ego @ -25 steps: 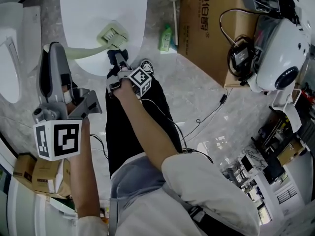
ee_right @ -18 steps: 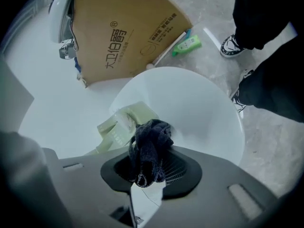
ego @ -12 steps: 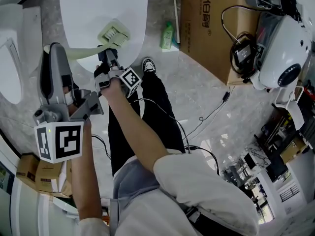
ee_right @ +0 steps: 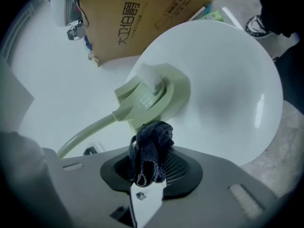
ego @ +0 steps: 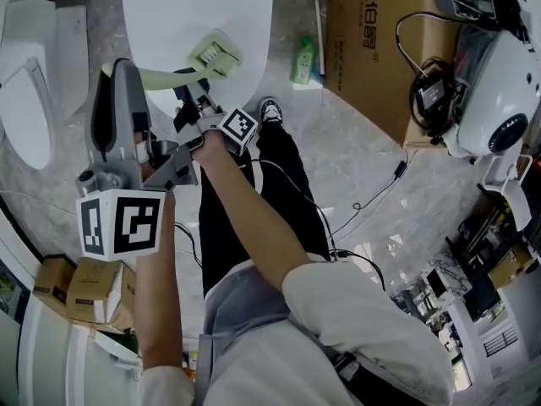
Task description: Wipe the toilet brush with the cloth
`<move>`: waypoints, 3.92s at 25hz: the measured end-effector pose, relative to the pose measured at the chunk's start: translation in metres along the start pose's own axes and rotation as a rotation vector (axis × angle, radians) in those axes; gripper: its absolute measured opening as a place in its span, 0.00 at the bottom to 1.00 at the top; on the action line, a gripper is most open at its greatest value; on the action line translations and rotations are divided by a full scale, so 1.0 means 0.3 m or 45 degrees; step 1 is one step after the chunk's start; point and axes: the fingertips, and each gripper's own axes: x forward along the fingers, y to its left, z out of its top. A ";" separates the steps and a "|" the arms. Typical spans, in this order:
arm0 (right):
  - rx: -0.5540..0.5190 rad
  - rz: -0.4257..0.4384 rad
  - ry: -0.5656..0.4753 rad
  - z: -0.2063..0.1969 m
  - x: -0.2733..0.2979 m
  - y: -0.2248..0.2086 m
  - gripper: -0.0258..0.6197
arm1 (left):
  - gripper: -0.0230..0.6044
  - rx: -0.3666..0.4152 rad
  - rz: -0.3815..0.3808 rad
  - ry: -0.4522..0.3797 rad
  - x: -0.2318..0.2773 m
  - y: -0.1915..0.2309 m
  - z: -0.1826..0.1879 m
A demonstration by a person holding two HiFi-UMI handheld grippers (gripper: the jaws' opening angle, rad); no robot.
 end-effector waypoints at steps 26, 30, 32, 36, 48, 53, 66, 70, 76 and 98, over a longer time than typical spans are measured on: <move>-0.615 -0.024 0.457 -0.020 -0.113 0.139 0.20 | 0.04 0.033 0.027 -0.009 0.013 -0.028 0.001; -0.659 -0.021 0.493 0.004 -0.147 0.135 0.20 | 0.04 0.031 0.035 -0.012 0.012 -0.032 0.002; -0.670 -0.025 0.504 0.014 -0.160 0.132 0.20 | 0.04 0.031 0.037 -0.013 0.010 -0.032 0.001; -0.671 -0.061 0.481 0.050 -0.186 0.119 0.19 | 0.04 0.035 0.036 -0.017 0.005 -0.035 0.001; -0.826 -0.109 0.473 0.135 -0.155 0.143 0.19 | 0.04 0.041 0.036 -0.019 0.002 -0.043 0.001; -0.847 -0.204 0.479 0.160 -0.136 0.105 0.19 | 0.04 0.040 0.038 -0.015 -0.001 -0.042 0.001; -0.958 -0.402 0.467 0.213 -0.150 0.051 0.19 | 0.04 0.034 0.035 -0.017 -0.002 -0.039 -0.001; -0.910 -0.446 0.404 0.213 -0.146 0.059 0.19 | 0.04 0.031 0.029 -0.018 0.004 -0.036 0.000; -0.789 -0.504 0.251 0.218 -0.139 0.086 0.19 | 0.04 0.034 0.006 -0.002 0.014 -0.040 0.007; -0.907 -0.527 0.187 0.198 -0.115 0.236 0.19 | 0.04 0.041 -0.070 0.007 0.012 -0.042 0.008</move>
